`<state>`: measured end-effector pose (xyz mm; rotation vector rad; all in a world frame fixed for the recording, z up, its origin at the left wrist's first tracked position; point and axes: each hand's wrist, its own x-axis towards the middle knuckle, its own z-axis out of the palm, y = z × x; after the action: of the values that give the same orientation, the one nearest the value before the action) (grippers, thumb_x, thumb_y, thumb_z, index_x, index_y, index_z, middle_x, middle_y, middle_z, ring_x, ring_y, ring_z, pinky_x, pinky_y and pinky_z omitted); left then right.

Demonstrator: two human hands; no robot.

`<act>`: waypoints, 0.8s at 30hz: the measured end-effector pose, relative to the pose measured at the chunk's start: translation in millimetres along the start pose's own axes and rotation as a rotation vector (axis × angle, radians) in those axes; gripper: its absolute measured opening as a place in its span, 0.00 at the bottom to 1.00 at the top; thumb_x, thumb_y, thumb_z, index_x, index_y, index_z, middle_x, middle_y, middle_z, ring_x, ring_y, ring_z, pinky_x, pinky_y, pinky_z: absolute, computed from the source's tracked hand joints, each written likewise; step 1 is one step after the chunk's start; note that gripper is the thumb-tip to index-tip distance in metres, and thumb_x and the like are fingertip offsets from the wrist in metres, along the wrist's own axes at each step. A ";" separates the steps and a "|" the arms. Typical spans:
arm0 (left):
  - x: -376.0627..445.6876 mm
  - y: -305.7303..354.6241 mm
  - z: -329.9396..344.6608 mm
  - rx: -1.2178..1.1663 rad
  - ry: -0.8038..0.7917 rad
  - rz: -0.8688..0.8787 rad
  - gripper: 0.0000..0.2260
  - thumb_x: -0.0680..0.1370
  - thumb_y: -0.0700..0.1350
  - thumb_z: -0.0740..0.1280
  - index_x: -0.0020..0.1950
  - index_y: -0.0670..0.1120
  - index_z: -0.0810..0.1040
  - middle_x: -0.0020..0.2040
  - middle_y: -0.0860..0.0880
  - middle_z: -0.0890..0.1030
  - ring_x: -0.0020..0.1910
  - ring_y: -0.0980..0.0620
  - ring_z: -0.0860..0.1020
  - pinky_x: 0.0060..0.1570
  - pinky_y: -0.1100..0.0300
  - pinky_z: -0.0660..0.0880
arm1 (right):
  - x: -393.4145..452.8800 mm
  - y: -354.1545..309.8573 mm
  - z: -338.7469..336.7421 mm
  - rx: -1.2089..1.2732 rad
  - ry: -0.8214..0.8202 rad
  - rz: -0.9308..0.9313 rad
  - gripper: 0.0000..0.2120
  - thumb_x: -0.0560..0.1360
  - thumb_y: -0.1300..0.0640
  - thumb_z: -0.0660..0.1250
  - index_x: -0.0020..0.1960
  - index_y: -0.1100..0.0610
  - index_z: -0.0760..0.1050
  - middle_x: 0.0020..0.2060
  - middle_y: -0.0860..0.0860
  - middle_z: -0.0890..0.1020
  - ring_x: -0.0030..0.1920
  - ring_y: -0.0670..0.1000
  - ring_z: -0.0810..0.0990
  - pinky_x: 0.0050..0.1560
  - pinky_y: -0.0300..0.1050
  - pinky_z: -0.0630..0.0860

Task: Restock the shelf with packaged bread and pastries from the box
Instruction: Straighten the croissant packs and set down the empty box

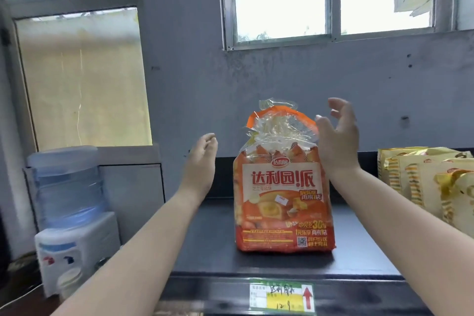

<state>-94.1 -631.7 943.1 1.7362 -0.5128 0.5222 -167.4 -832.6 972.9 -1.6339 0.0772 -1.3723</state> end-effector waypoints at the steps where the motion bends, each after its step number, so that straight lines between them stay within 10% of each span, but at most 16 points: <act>1: 0.6 4.2 -11.8 0.056 0.011 0.053 0.16 0.83 0.50 0.53 0.69 0.48 0.70 0.66 0.52 0.72 0.61 0.59 0.68 0.59 0.65 0.61 | -0.1 -11.0 4.6 0.010 0.022 -0.053 0.18 0.76 0.60 0.61 0.65 0.55 0.69 0.63 0.48 0.72 0.62 0.46 0.69 0.66 0.47 0.68; 5: -7.1 2.5 -68.1 0.432 0.099 0.228 0.21 0.80 0.53 0.53 0.66 0.45 0.74 0.63 0.49 0.76 0.63 0.51 0.72 0.61 0.57 0.67 | -26.6 -54.9 39.2 0.004 -0.067 -0.221 0.18 0.71 0.57 0.59 0.59 0.56 0.74 0.55 0.44 0.74 0.61 0.50 0.73 0.68 0.56 0.64; 9: -40.3 -15.9 -141.4 0.828 0.153 0.195 0.24 0.75 0.53 0.52 0.64 0.46 0.76 0.62 0.48 0.78 0.61 0.45 0.74 0.58 0.52 0.70 | -73.9 -89.0 97.5 -0.051 -0.412 -0.349 0.14 0.74 0.57 0.61 0.59 0.54 0.75 0.59 0.46 0.76 0.62 0.49 0.71 0.65 0.43 0.58; 16: -143.7 -37.4 -281.8 1.301 0.257 -0.222 0.16 0.80 0.46 0.58 0.67 0.51 0.72 0.63 0.50 0.77 0.64 0.47 0.70 0.59 0.53 0.66 | -205.7 -135.7 203.3 -0.204 -1.094 -0.622 0.14 0.77 0.52 0.59 0.61 0.51 0.74 0.60 0.49 0.78 0.61 0.53 0.74 0.64 0.49 0.59; 24: -262.5 -11.5 -352.6 1.590 0.358 -0.639 0.16 0.78 0.46 0.59 0.65 0.53 0.73 0.61 0.52 0.79 0.63 0.48 0.73 0.60 0.55 0.66 | -332.4 -171.6 253.2 -0.009 -1.313 -0.884 0.15 0.77 0.52 0.58 0.61 0.53 0.74 0.57 0.50 0.78 0.58 0.54 0.74 0.57 0.49 0.63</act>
<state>-324.5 -268.5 851.8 2.9578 1.0238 0.8061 -175.4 -391.8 874.4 -2.3751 -1.5275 -0.5565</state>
